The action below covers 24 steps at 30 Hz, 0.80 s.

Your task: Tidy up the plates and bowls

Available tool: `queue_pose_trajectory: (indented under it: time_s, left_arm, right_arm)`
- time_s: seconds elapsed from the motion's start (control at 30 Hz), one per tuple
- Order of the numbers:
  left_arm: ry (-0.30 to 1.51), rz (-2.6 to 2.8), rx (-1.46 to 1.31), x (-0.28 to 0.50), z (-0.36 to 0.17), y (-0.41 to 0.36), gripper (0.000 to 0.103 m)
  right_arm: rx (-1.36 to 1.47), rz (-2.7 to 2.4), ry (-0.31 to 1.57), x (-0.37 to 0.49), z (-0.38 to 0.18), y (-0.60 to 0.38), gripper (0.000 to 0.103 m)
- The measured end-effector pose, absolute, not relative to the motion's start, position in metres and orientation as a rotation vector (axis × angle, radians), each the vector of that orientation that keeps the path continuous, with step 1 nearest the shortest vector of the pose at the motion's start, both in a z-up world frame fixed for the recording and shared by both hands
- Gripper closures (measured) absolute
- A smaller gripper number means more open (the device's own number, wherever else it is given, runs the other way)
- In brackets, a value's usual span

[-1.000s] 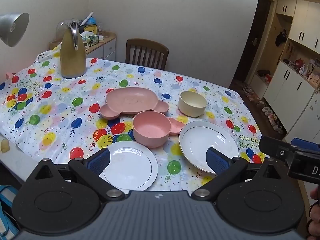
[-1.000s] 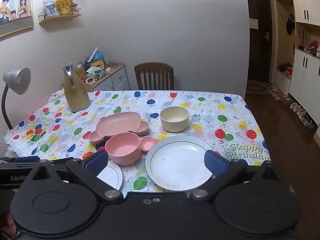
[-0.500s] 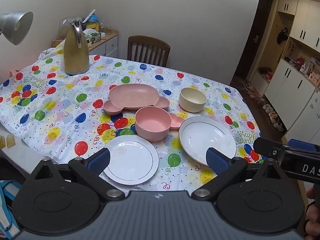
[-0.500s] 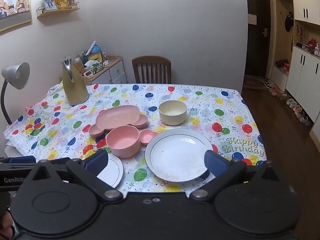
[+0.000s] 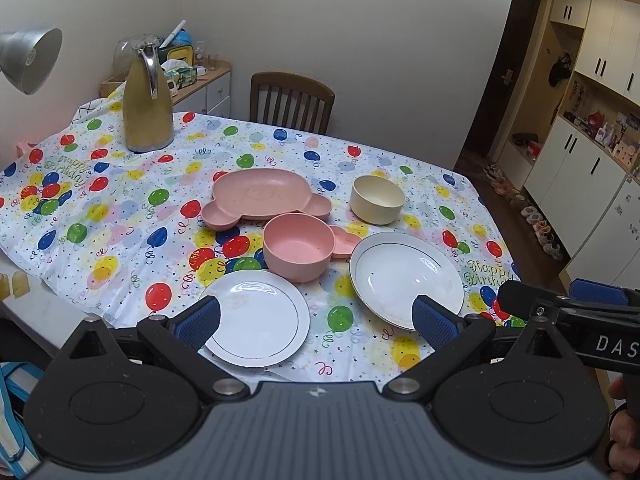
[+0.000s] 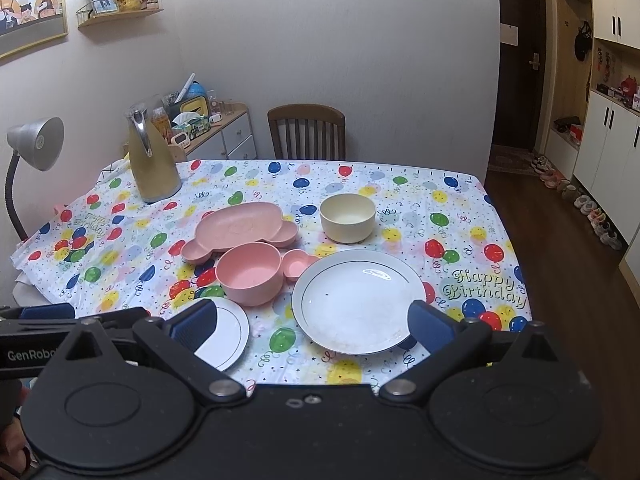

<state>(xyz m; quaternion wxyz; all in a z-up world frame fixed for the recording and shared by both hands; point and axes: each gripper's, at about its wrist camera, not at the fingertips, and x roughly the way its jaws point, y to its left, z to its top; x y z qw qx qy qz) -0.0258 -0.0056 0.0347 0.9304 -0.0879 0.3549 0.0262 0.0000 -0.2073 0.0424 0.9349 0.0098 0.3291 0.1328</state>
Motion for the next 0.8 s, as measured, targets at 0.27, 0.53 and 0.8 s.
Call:
queue_pose_trajectory:
  time_s: [0.27, 0.53, 0.8]
  left_arm:
    - [0.715, 0.046, -0.181, -0.025, 0.041, -0.005, 0.000]
    - [0.697, 0.048, -0.182, -0.026, 0.047, -0.002, 0.000]
    - [0.676, 0.046, -0.182, -0.029, 0.050, 0.003, 0.000]
  right_arm:
    - [0.022, 0.261, 0.665, -0.002, 0.046, -0.211, 0.001]
    - [0.028, 0.256, 0.671, -0.001, 0.048, -0.212, 0.001]
    - [0.024, 0.261, 0.665, -0.002, 0.051, -0.207, 0.001]
